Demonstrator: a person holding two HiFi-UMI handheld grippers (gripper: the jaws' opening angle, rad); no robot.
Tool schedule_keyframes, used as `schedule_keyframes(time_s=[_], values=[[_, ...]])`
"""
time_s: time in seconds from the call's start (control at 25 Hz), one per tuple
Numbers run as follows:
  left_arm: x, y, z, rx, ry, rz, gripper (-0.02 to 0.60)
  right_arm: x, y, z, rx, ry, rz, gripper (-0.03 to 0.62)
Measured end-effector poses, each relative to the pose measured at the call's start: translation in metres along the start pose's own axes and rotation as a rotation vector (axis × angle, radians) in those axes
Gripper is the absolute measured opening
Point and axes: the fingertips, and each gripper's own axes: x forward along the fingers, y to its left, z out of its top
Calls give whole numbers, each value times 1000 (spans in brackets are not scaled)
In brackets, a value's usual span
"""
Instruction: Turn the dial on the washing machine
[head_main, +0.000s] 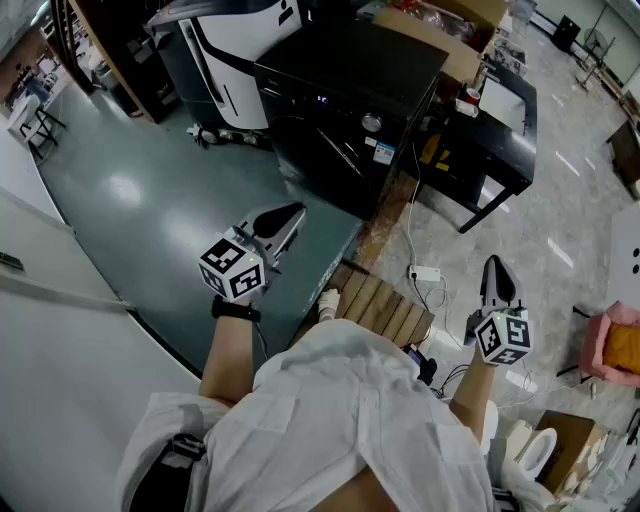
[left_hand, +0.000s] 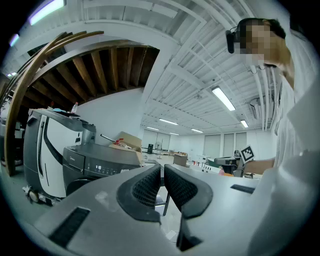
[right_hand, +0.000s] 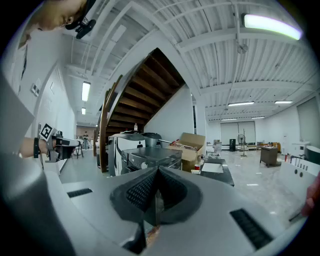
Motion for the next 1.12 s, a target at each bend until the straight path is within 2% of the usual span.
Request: schedule_keyframes(time_s=[0.32, 0.6, 0.8, 0.92, 1.12], values=[[-1, 3, 0, -7, 14, 12, 17, 4, -2, 0, 12, 3, 1, 0], [16, 17, -6, -18, 43, 10, 17, 28, 2, -5, 65, -29, 75, 2], [35, 46, -13, -37, 58, 11, 17, 71, 12, -15, 61, 13, 110, 3], [49, 70, -12, -49, 62, 13, 17, 108, 24, -18, 76, 50, 165, 49], [69, 116, -12, -67, 60, 28, 17, 179, 51, -21, 64, 103, 251, 63]])
